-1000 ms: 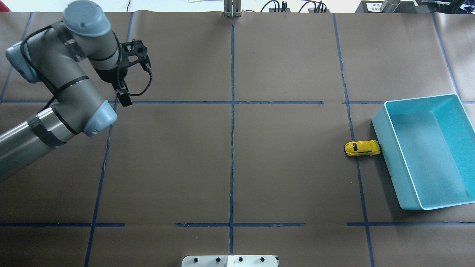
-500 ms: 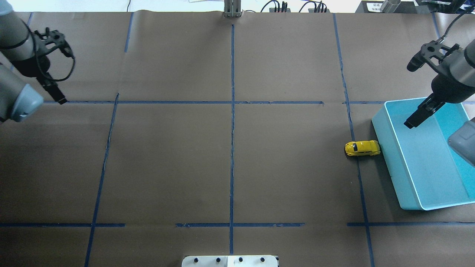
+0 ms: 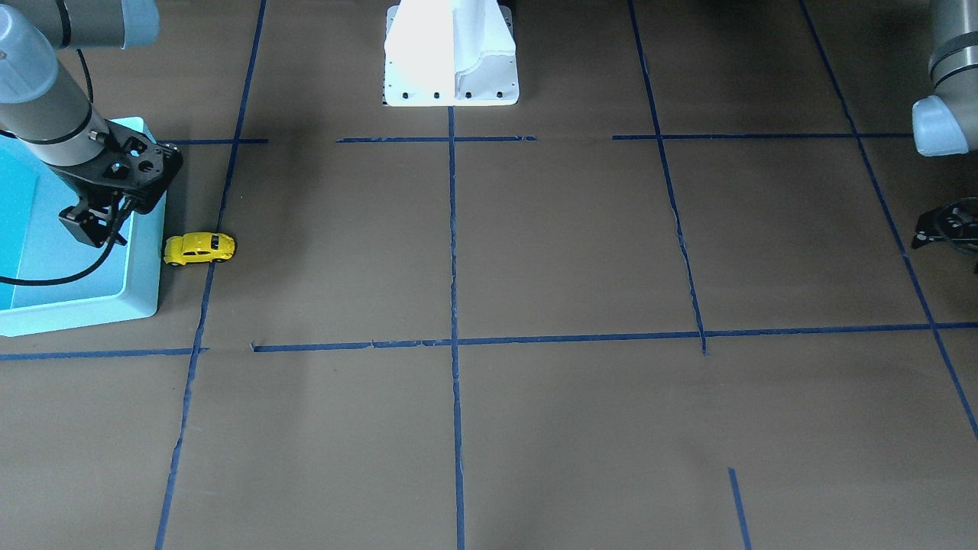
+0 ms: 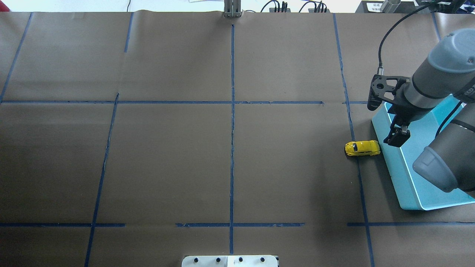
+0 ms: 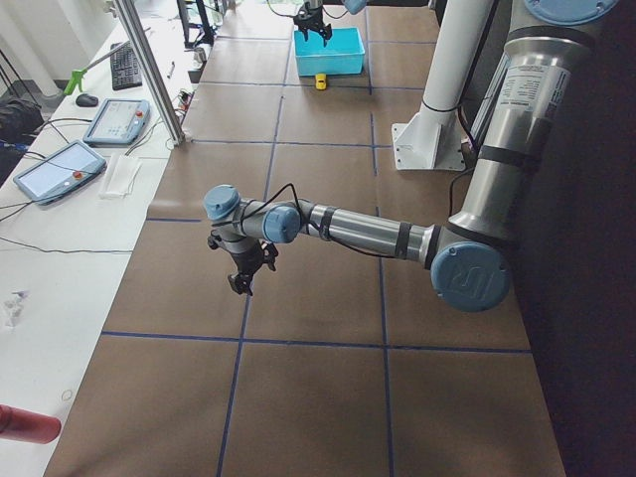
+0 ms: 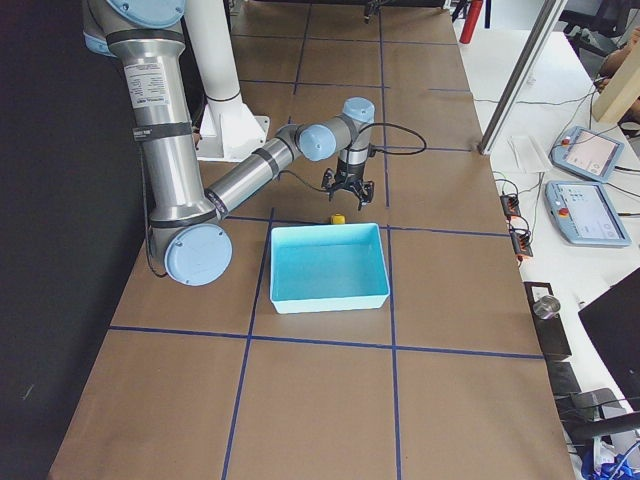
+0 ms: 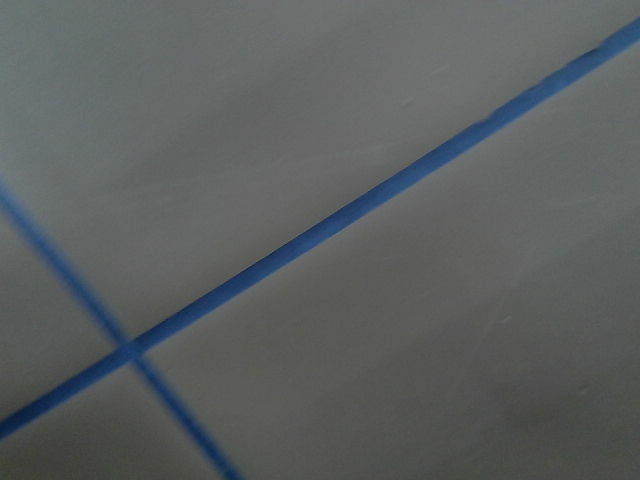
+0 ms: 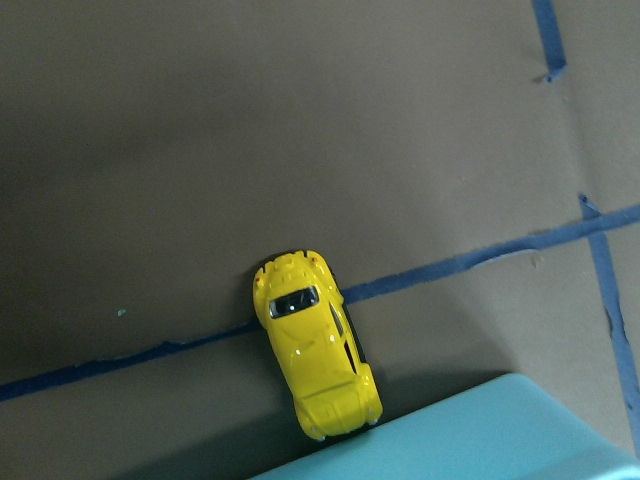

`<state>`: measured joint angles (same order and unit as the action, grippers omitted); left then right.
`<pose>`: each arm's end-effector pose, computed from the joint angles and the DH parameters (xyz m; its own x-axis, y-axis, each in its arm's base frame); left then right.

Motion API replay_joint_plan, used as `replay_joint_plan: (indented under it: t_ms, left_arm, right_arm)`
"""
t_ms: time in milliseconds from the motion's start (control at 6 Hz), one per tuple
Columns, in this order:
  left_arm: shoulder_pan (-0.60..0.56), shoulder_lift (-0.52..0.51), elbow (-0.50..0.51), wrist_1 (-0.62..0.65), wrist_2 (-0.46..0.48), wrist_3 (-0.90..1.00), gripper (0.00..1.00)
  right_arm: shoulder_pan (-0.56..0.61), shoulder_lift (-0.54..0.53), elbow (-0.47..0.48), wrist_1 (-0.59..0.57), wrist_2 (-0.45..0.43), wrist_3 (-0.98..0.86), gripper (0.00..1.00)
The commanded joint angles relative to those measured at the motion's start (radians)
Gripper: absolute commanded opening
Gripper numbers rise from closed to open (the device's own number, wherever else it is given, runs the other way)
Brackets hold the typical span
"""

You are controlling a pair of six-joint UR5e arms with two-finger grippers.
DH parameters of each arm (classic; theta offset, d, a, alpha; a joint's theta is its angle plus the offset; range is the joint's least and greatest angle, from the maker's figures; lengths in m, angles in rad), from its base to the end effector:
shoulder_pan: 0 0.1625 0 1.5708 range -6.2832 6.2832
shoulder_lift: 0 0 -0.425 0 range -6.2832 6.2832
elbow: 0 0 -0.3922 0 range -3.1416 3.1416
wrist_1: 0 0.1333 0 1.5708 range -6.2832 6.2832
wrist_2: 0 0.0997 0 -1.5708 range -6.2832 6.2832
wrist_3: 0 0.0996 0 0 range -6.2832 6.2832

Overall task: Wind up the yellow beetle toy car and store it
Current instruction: 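Move the right gripper down over the car beside the tray while the left arm withdraws, then close the right gripper on the yellow car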

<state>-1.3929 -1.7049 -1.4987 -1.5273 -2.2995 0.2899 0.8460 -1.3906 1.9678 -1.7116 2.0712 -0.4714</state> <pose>0.0313 -0.5525 0.6318 0.6510 0.4194 -0.6327 -0.3788 0.9018 0.2081 -0.2888 -0.4551 0.4037 0.1926 -0.9616 0.1954 0.7726 0.2714 0.5740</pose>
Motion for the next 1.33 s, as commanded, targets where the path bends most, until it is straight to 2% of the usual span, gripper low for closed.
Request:
replay_joint_plan:
  t_ms: [0, 167, 500, 833, 1167]
  left_arm:
    - [-0.148, 0.088, -0.003, 0.001, -0.143, -0.003, 1.00]
    - [-0.175, 0.096, -0.003, 0.001, -0.147, -0.003, 1.00]
    - [-0.175, 0.097, -0.049, -0.001, -0.143, -0.171, 1.00]
    - [-0.175, 0.134, -0.084, -0.002, -0.133, -0.227, 1.00]
    - [-0.173, 0.145, -0.086, -0.004, -0.040, -0.227, 1.00]
  right_arm:
    - [-0.071, -0.005, -0.152, 0.219, -0.016, -0.010, 1.00]
    - [-0.080, -0.005, -0.180, 0.283, -0.017, 0.000, 1.00]
    - [-0.110, -0.007, -0.179, 0.283, -0.026, -0.018, 1.00]
    - [-0.148, -0.011, -0.178, 0.283, -0.083, -0.036, 1.00]
    - [-0.146, -0.016, -0.184, 0.282, -0.085, -0.055, 0.99]
